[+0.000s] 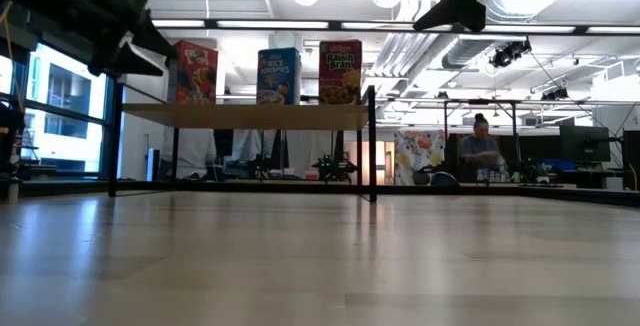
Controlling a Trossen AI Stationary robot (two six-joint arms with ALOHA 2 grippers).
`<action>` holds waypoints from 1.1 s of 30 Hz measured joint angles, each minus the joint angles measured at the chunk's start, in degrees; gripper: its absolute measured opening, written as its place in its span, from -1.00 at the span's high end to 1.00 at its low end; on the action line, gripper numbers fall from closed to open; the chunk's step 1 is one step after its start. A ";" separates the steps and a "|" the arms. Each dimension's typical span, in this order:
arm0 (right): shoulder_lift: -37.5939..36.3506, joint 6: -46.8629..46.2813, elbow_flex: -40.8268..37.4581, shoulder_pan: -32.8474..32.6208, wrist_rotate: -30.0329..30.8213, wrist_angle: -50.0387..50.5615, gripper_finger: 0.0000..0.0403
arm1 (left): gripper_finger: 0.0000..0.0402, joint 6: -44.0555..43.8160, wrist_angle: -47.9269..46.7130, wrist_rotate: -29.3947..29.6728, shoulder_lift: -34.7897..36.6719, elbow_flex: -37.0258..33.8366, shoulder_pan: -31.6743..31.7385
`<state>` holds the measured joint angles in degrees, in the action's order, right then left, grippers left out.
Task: Stack cereal on shelf
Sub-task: Put the top red cereal box on the shelf
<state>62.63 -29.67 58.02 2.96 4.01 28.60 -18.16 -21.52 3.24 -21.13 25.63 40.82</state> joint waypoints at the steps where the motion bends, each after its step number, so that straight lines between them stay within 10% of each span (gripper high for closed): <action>1: 0.00 0.00 0.00 0.02 0.00 -0.02 -0.30 | -0.37 -1.25 -0.69 -0.89 0.84 0.00 0.00; 6: 0.00 0.11 0.00 0.02 0.33 -0.02 -0.30 | -0.14 -10.75 -1.98 -4.51 3.27 0.00 -1.13; 13: 0.00 0.48 0.00 0.04 2.29 -0.02 -0.30 | 0.91 -27.36 -1.28 -0.44 1.99 -0.02 -4.61; 23: 0.00 1.66 0.00 0.04 4.61 -0.02 -0.30 | 1.00 -40.62 9.02 3.55 -3.72 -0.02 -10.26; 33: 0.00 1.68 0.00 0.04 5.19 -0.02 -0.30 | 1.00 -47.88 9.41 23.41 -5.61 -0.04 -20.65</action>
<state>62.63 -27.99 58.02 3.01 9.20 28.58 -66.04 -12.11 26.65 -26.74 25.58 20.17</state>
